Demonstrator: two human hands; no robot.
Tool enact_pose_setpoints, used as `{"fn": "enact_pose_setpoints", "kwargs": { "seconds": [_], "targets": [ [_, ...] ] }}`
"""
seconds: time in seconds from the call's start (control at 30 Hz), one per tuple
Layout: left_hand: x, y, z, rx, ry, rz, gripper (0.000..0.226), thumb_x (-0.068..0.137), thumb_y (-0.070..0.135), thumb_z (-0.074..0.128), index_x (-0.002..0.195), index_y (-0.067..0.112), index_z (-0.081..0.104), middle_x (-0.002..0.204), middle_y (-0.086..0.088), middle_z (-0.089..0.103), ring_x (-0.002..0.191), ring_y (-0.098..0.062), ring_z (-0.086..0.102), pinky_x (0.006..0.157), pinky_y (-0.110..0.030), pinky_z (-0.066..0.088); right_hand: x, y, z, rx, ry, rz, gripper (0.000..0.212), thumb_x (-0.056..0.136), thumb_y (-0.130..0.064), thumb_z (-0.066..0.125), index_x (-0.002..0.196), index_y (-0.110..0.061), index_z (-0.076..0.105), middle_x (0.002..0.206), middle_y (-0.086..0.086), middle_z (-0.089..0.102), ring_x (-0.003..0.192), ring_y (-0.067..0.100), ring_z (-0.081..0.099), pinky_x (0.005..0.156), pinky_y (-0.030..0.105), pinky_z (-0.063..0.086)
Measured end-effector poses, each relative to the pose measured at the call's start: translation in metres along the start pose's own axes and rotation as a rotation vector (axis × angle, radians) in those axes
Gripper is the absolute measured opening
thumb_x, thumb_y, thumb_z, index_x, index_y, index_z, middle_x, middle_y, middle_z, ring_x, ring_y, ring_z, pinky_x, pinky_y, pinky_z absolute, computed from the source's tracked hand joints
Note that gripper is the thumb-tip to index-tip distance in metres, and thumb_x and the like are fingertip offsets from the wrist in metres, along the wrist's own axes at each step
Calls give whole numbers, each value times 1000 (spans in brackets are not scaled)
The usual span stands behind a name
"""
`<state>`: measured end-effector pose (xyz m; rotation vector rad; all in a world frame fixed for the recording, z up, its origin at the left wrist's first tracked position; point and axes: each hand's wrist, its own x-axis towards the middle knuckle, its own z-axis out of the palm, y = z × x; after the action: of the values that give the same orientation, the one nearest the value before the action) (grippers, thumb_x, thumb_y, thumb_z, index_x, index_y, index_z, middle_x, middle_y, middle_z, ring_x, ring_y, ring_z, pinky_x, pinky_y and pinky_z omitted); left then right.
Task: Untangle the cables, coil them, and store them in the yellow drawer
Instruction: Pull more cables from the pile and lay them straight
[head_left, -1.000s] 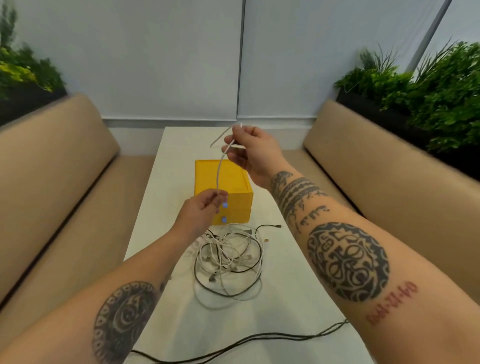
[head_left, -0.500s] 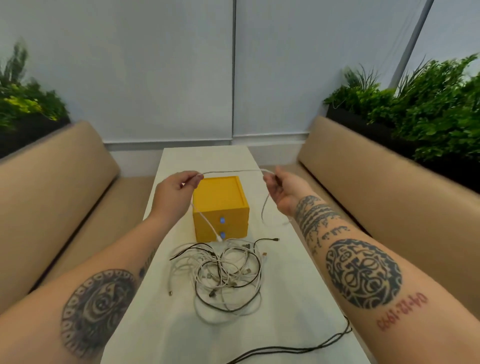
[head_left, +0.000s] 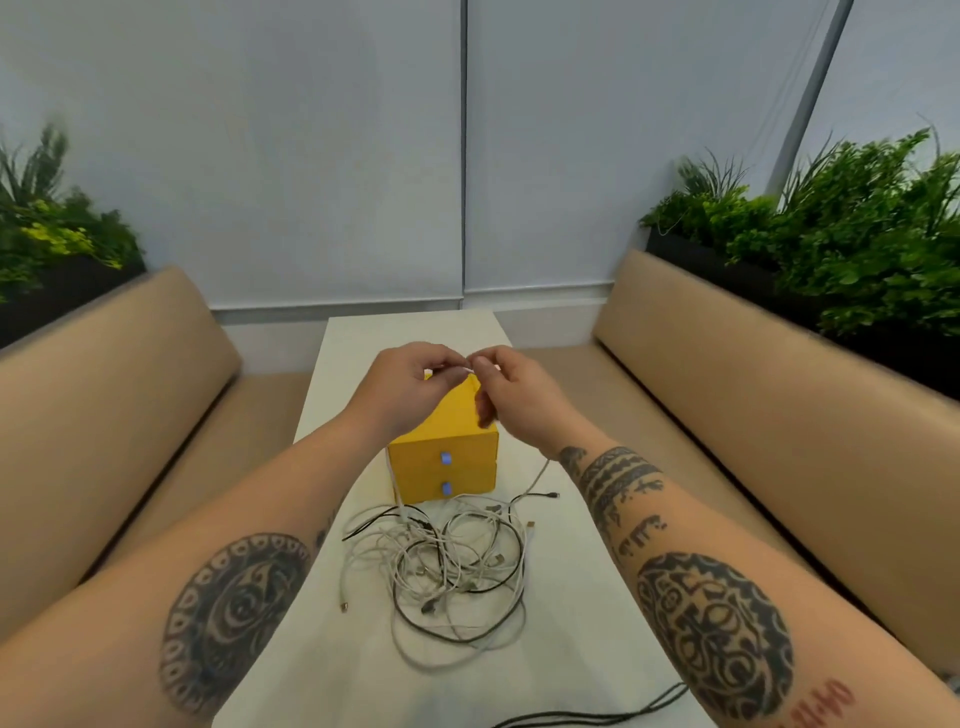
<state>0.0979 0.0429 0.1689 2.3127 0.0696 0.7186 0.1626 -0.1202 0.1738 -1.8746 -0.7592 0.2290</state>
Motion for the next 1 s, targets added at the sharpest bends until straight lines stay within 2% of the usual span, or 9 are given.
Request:
{"fn": "enact_pose_setpoints", "kwargs": {
  "seconds": [0.13,0.23,0.33,0.47,0.53,0.63,0.73,0.87,1.0],
  "targets": [
    [-6,-11,-17,-180,-19,-143,6,95,29,65,93,34,67,73,6,69,72,-10,62,69,-30,47,6,-5,-7,-341,2,-115,23,102,-38,49,108,-24,67,93,-8,65,85,12,60,64,26,42],
    [-18,-30,-33,-108,-135,-223,25,101,29,55,83,27,71,61,9,61,63,-13,50,65,-30,39,9,-6,-20,-530,42,-157,22,102,-37,50,106,-26,69,90,-9,64,84,14,58,67,27,39],
    [-35,-51,-47,-78,-220,-357,31,101,30,53,79,28,74,56,9,55,62,-14,44,61,-30,32,16,-4,-35,-681,35,-184,22,102,-37,49,107,-29,69,103,-7,71,94,18,62,72,29,42],
    [-50,-61,-60,127,-335,-411,26,98,30,57,80,28,76,54,11,54,57,-12,47,57,-27,37,15,1,-42,-920,-109,-281,26,102,-43,47,114,-33,68,106,-7,72,97,20,65,75,30,47],
    [-47,-66,-66,325,-341,-404,26,96,30,57,76,34,74,72,13,65,72,-14,59,66,-28,47,13,6,-39,-1021,-137,-351,27,102,-44,47,115,-35,69,104,-8,73,96,20,65,74,30,47],
    [-42,-69,-81,582,-216,-446,25,93,24,54,79,38,71,95,12,69,91,-15,61,74,-27,48,10,21,-39,-1036,-147,-308,27,102,-44,47,114,-35,70,101,-7,74,94,22,65,72,30,46],
    [-39,-70,-92,758,-140,-476,18,94,27,54,86,37,67,89,10,59,90,-18,52,70,-27,39,2,44,-46,-971,-152,-183,27,101,-41,47,112,-35,71,99,-8,73,93,22,65,75,31,48],
    [-44,-86,-92,834,-93,-514,14,91,30,56,82,36,66,83,11,57,83,-21,52,64,-26,36,-12,72,-56,-913,-154,-29,24,101,-38,48,109,-37,71,76,-17,57,82,13,53,72,26,38],
    [-55,-106,-86,824,-74,-543,15,91,35,55,78,38,61,83,10,55,82,-22,52,66,-27,40,-31,99,-71,-849,-195,114,20,99,-39,49,99,-42,68,75,-17,68,81,7,61,69,27,42]
  ]
}}
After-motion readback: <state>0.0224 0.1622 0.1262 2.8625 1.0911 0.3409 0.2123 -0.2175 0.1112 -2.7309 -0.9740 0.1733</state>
